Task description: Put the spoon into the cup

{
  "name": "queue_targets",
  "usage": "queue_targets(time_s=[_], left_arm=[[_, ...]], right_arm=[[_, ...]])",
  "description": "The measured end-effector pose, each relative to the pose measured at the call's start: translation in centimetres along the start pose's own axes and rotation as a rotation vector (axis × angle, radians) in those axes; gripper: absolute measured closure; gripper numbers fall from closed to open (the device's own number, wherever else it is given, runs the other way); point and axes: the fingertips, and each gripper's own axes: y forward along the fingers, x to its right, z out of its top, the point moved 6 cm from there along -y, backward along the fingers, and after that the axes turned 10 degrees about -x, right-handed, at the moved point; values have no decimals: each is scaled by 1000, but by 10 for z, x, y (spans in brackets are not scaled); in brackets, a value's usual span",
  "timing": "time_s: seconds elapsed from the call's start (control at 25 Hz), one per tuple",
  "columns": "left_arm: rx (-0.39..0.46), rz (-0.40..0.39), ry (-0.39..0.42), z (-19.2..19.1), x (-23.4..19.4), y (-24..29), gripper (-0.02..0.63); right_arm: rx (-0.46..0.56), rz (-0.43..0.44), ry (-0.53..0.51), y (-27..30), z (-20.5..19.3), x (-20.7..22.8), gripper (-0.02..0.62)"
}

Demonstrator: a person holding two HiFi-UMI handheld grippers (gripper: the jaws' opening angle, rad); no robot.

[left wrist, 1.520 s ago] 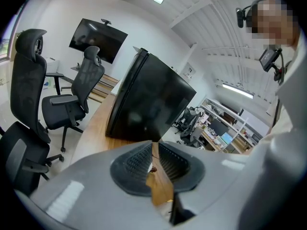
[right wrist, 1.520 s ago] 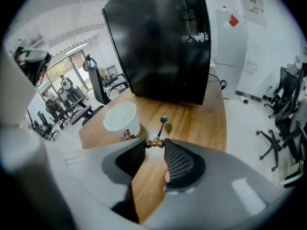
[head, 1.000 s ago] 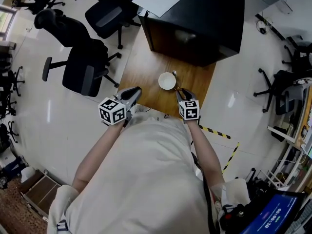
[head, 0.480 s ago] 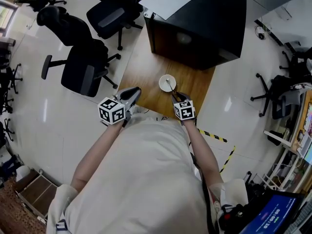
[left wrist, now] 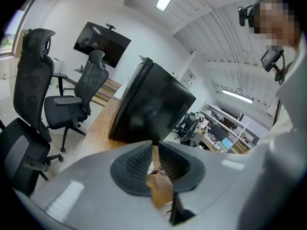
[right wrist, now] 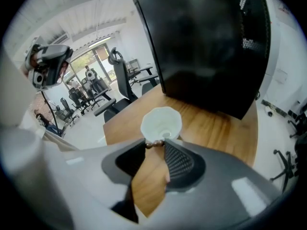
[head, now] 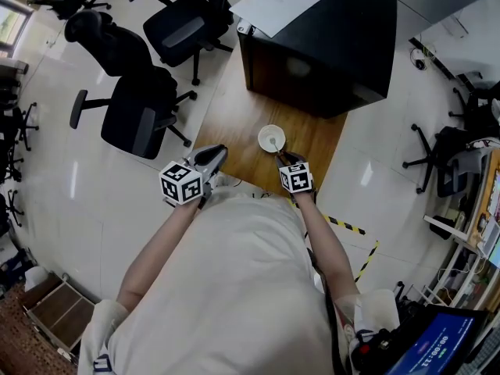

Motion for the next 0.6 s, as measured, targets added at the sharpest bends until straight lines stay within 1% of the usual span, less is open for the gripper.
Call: queue_targets(time_s=[0.2, 0.4, 0.6], left_arm=[[-4, -5, -18, -11, 3, 0, 589], [4, -4, -18, -11, 1, -1, 589], [9, -12, -7, -10, -1, -9, 589]], right_arm=[[-36, 0, 6, 2, -12, 0, 469], [-55, 3, 20, 10, -14, 2, 468], [-53, -15, 1, 9, -11, 2, 468]])
